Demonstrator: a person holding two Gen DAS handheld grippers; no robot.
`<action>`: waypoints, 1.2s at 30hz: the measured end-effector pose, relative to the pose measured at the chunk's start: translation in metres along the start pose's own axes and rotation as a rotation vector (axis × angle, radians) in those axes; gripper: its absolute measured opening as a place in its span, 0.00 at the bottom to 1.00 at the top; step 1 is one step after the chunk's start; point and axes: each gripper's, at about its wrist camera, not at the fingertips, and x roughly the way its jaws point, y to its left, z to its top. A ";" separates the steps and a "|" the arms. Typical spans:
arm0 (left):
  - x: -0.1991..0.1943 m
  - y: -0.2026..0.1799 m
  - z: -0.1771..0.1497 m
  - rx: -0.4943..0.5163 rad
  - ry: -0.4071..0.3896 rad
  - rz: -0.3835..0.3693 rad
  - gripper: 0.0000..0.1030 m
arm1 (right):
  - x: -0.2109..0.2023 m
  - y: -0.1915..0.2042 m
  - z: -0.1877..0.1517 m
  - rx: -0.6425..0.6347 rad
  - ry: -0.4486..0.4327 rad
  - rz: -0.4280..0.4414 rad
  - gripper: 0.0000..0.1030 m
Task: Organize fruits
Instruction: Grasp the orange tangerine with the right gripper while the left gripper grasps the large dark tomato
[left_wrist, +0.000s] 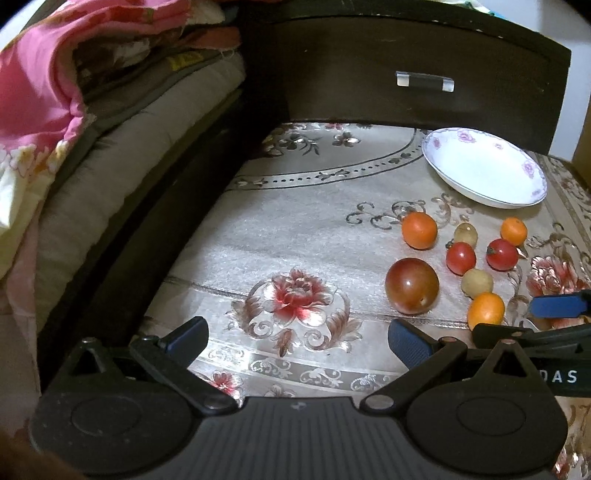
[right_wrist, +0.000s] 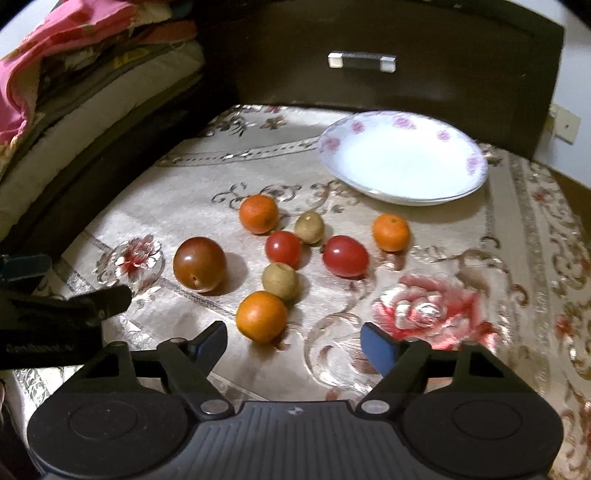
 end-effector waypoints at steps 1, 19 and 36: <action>0.001 0.000 0.000 0.000 0.002 -0.002 1.00 | 0.003 0.000 0.001 0.000 0.006 0.006 0.66; 0.021 -0.027 0.012 0.096 -0.007 -0.130 0.97 | 0.001 -0.007 0.001 -0.006 0.029 0.039 0.28; 0.052 -0.060 0.029 0.152 0.021 -0.287 0.69 | -0.003 -0.018 0.000 0.052 0.052 0.057 0.28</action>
